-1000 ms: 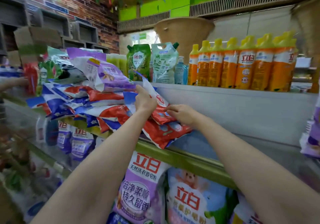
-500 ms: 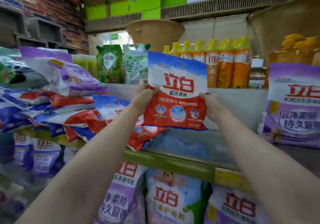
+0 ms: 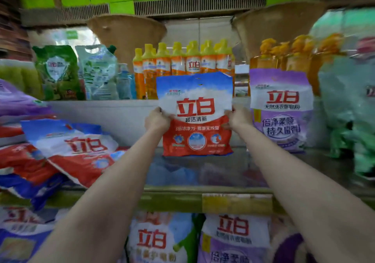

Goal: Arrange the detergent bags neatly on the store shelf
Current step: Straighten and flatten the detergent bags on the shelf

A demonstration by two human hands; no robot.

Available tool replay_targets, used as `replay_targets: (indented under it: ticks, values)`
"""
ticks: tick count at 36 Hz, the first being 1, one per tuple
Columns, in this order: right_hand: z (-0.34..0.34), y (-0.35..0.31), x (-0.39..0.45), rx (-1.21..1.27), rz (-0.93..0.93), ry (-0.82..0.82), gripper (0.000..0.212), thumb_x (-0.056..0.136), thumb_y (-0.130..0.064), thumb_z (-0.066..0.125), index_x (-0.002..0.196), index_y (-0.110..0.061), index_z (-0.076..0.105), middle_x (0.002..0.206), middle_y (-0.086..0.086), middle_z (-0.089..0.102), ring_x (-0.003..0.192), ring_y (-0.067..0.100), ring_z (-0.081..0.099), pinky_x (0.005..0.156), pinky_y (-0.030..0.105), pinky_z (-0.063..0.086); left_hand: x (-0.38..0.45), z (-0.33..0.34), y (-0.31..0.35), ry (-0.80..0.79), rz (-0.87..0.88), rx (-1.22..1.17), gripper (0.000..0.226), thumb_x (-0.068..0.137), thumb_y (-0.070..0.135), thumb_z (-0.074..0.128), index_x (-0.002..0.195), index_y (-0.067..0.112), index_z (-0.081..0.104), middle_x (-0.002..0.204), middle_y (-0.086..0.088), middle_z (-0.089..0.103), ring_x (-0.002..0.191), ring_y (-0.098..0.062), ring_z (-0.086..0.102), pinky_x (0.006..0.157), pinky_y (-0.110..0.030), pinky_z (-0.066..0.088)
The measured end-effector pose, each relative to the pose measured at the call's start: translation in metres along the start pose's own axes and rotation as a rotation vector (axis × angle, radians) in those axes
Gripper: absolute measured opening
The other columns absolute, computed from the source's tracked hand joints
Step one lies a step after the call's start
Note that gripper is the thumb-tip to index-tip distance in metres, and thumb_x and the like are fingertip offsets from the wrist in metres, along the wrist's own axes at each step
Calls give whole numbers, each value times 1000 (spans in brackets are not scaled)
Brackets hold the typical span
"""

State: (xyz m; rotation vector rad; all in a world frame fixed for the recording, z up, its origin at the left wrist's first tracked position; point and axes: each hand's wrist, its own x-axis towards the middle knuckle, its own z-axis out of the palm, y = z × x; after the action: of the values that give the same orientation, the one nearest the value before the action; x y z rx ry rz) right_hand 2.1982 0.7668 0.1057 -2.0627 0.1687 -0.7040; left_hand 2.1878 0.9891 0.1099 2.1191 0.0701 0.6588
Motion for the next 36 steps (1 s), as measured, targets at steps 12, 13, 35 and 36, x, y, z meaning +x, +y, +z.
replay_targets:
  ticks: [12, 13, 35, 36]
  values:
    - [-1, 24, 10, 38, 21, -167, 16, 81, -14, 62, 96, -15, 60, 115, 18, 66, 103, 34, 64, 89, 50, 53, 13, 36, 11, -3, -146, -199, 39, 94, 30, 54, 118, 0, 53, 122, -19, 60, 115, -35, 54, 94, -39, 45]
    - [-5, 19, 3, 44, 10, -186, 17, 81, -18, 63, 97, -15, 62, 115, 17, 66, 103, 33, 64, 90, 50, 52, 14, 38, 11, -18, -151, -190, 43, 93, 31, 55, 121, -1, 49, 123, -19, 59, 116, -35, 54, 94, -40, 46]
    - [29, -50, -54, -456, -438, -410, 58, 87, -24, 62, 134, -1, 36, 137, 17, 42, 124, 33, 44, 98, 38, 39, -17, -50, -12, -64, 96, 467, 35, 88, 18, 55, 119, 3, 50, 125, -17, 54, 117, -32, 50, 93, -38, 42]
    - [36, -54, -58, -467, -467, -423, 57, 87, -25, 62, 133, -2, 37, 136, 17, 43, 123, 33, 45, 96, 38, 40, -18, -60, -17, -47, 102, 510, 36, 87, 20, 55, 120, 4, 51, 125, -17, 55, 117, -32, 51, 92, -38, 42]
